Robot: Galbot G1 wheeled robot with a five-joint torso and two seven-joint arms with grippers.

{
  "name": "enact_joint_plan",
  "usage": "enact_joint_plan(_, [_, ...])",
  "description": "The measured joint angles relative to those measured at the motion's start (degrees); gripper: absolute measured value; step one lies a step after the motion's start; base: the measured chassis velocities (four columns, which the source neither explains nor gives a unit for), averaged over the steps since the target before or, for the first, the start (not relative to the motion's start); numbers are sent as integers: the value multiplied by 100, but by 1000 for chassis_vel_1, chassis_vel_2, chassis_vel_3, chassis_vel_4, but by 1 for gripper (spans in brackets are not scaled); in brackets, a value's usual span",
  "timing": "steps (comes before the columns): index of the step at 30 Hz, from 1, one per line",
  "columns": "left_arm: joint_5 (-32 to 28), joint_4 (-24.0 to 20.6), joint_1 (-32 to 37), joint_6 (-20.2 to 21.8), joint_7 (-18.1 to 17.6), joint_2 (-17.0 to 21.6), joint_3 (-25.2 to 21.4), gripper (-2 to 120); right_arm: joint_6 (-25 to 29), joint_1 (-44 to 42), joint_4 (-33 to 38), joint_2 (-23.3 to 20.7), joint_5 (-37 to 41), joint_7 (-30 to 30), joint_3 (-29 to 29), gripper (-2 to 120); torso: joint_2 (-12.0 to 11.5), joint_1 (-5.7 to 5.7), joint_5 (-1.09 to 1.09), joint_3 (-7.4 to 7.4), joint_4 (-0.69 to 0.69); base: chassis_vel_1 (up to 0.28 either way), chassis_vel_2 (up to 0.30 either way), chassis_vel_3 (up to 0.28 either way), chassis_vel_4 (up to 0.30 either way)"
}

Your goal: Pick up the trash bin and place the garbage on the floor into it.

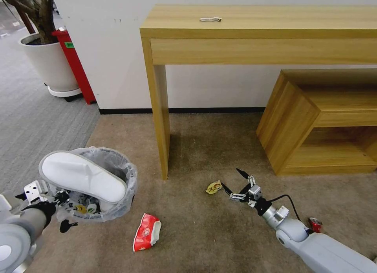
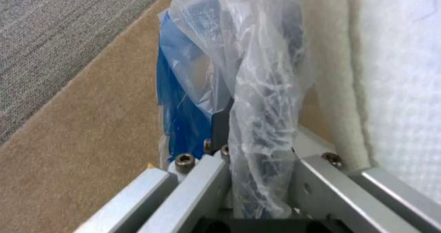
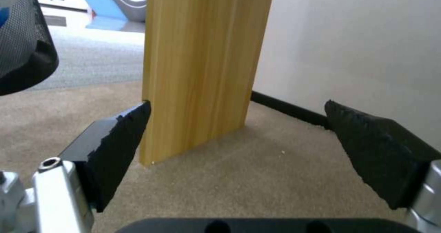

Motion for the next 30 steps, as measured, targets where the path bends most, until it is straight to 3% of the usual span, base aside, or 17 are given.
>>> enact_joint_plan(7, [-23,8,-5,-2,-4,35,2,0,0,118,-69,55,27,-3,-194,97,0,0,-1,0,0,0,0,0,0])
enact_joint_plan(23, [-54,-100,110,-5,-73,7,-111,0,-8,1163,-663,450,1228,-633,-2683,100,0,-1,-1,0,0,0,0,0,0])
enact_joint_plan(30, [-38,-98,127,-5,-104,-14,-116,0,-9,1330,-695,514,1768,-1013,-3310,100,0,-1,-1,0,0,0,0,0,0])
